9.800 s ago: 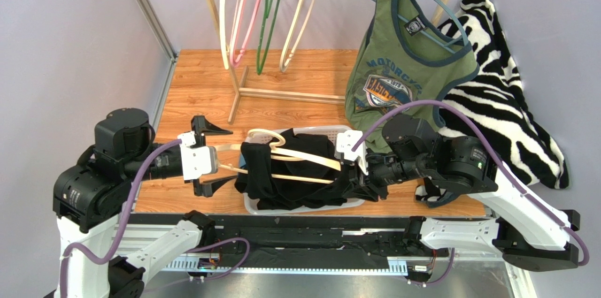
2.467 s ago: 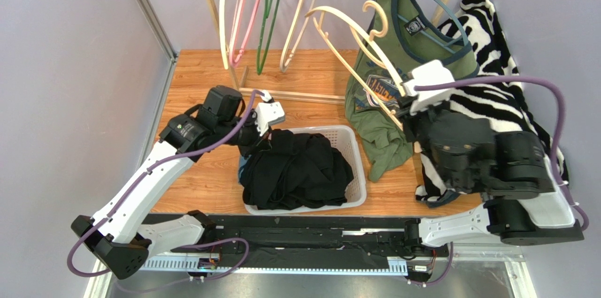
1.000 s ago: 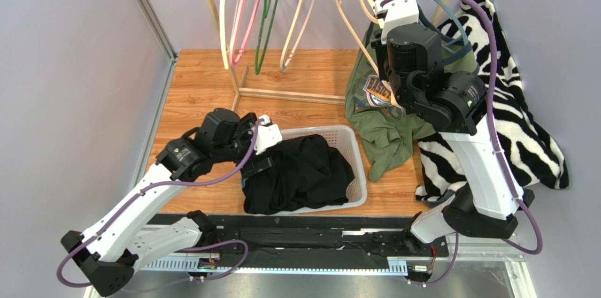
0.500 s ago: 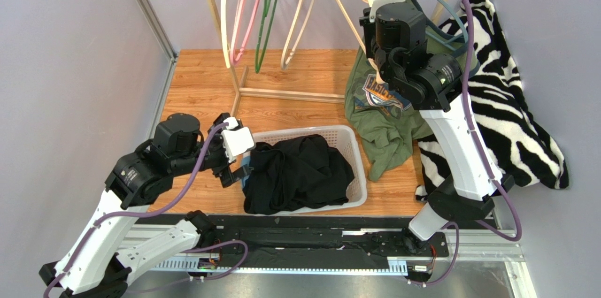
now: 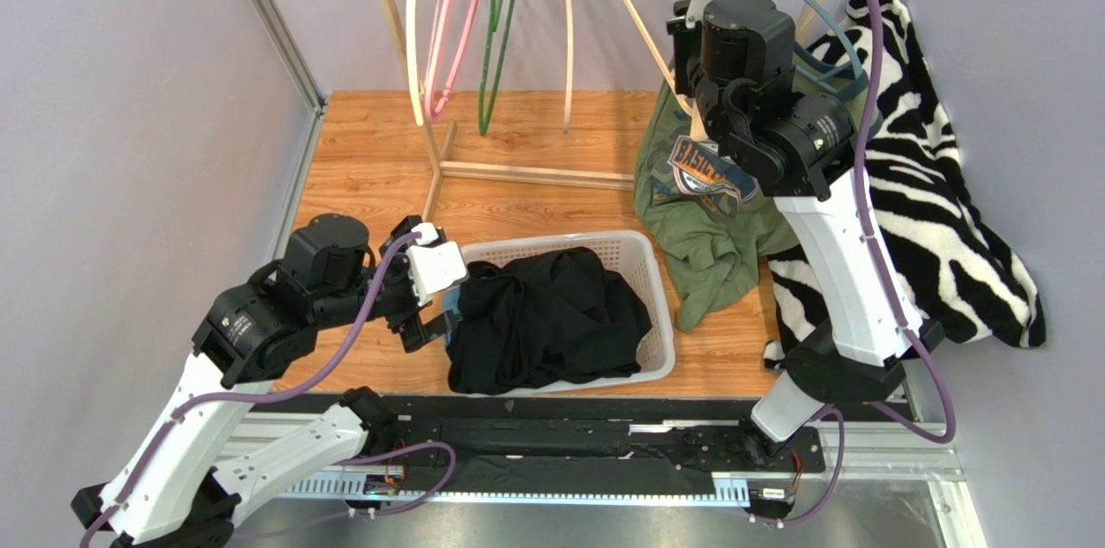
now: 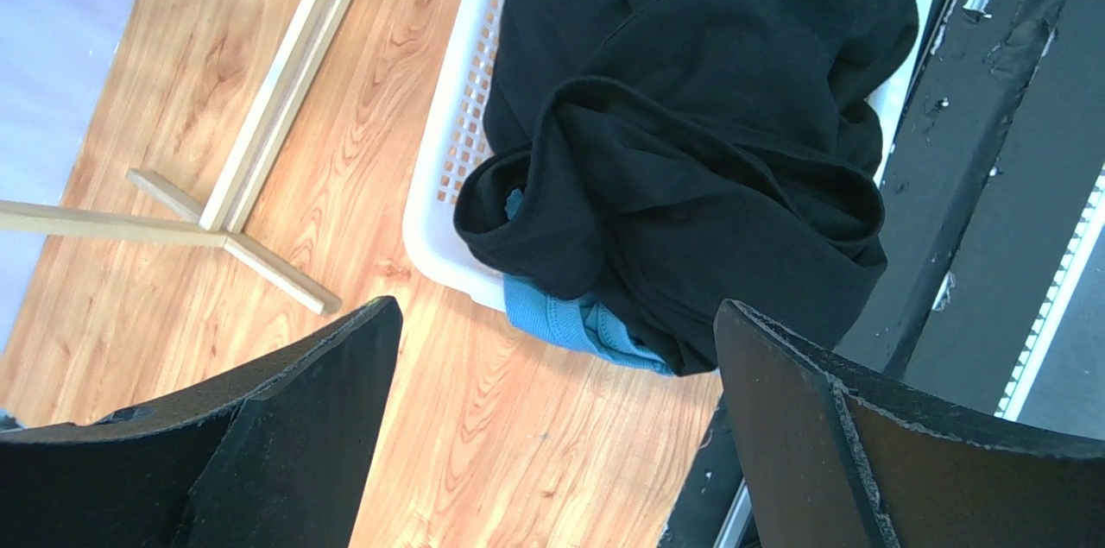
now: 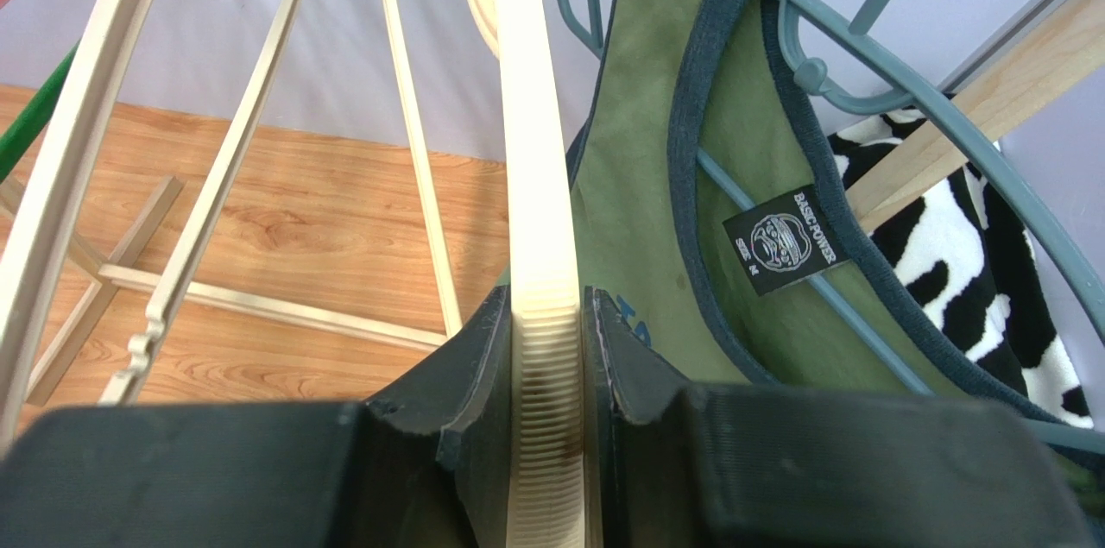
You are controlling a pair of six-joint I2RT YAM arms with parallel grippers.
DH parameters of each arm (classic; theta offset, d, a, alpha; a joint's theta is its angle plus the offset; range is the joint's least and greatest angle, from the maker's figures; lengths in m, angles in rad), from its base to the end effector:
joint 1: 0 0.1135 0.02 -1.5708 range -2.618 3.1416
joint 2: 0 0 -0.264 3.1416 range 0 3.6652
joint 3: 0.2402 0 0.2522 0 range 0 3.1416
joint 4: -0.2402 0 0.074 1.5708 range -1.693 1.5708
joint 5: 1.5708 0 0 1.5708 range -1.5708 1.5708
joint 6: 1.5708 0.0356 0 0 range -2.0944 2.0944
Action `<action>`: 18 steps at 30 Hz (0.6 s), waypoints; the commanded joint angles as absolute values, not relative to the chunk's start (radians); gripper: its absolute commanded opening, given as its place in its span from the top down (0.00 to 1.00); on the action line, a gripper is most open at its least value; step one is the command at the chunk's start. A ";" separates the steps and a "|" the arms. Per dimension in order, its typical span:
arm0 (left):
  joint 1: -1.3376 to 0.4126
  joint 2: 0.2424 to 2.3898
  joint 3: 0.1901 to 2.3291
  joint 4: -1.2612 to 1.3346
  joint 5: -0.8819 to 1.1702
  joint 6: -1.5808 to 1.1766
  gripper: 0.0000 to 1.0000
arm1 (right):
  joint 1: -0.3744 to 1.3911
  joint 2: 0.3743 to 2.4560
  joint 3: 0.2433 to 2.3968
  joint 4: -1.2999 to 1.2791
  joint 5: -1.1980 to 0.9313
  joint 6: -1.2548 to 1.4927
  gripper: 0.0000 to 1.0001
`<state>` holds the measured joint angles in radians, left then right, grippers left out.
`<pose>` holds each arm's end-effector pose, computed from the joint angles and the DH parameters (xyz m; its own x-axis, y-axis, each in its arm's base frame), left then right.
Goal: Remove the tank top from the hanger
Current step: Place the hanger at the clothesline.
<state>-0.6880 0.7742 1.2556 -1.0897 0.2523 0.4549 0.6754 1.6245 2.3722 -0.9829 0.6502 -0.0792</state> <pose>0.0790 -0.0765 0.4027 -0.0569 0.5975 -0.7998 0.8885 0.3957 0.2324 0.2262 0.1536 0.5638 -0.1783 -0.2235 -0.9583 -0.0525 0.9746 -0.2176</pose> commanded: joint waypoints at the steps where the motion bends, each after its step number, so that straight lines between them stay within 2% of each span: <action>1: -0.690 0.761 1.282 -1.095 0.256 0.457 0.01 | 0.657 1.655 2.421 -0.911 0.637 -0.083 1.00; 18: -0.663 0.772 1.333 -1.108 0.290 0.449 0.01 | 0.623 1.735 2.361 -0.968 0.500 -0.008 1.00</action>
<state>-0.6716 0.7670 1.2999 -1.1126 0.2619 0.4549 0.6128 1.7027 2.3611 -0.9855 0.5552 -0.0330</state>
